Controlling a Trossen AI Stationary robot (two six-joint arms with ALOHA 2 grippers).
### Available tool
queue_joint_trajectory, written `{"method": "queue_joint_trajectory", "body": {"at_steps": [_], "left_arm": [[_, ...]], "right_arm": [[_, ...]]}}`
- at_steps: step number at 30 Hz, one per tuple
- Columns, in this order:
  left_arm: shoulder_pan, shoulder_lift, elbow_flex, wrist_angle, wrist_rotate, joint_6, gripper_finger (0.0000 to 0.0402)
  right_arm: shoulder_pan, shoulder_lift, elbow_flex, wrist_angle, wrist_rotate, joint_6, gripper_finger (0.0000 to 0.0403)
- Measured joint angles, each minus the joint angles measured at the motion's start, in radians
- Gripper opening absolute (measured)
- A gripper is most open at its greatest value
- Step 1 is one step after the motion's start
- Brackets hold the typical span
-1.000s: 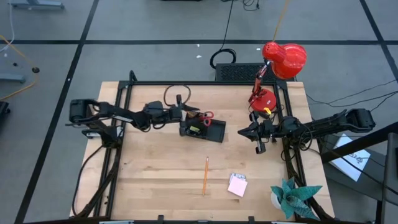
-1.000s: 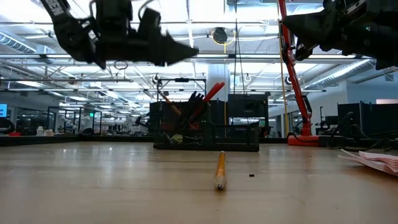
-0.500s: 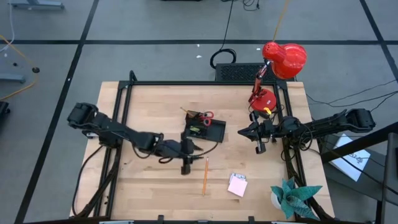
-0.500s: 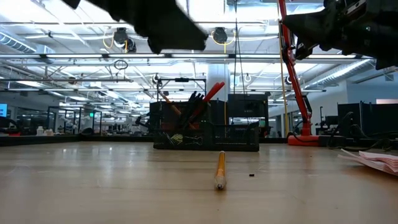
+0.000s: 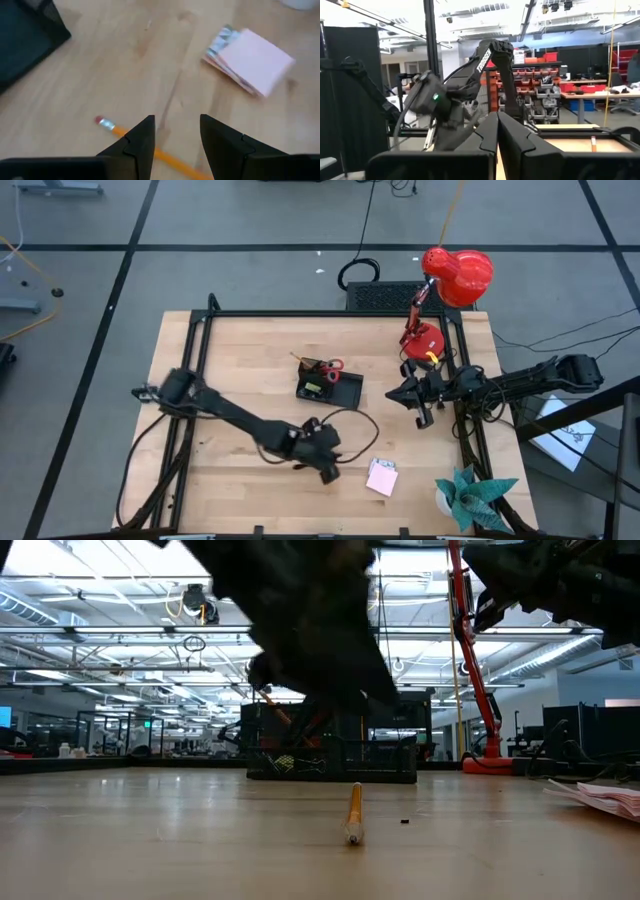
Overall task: Pick and place office supplies into organizer
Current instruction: Put the pencil into the desk organizer
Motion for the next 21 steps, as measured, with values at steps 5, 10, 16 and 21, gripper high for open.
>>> {"method": "queue_joint_trajectory", "body": {"at_steps": [5,10,16,21], "left_arm": [[0.031,0.129,0.178,-0.252,0.009,-0.061,0.0159],[0.038,0.158,0.246,-0.389,0.001,-0.083,0.0158],[0.039,0.161,0.245,-0.412,0.010,-0.093,0.0158],[0.039,0.197,0.246,-0.379,0.030,-0.096,0.0158]], "right_arm": [[0.000,0.000,0.000,0.000,0.000,0.006,0.0004],[0.000,0.000,0.000,0.001,-0.001,0.006,0.0004],[0.000,0.000,0.000,0.002,0.000,0.001,0.0004],[0.000,0.000,0.000,0.001,0.000,0.001,0.0004]]}}
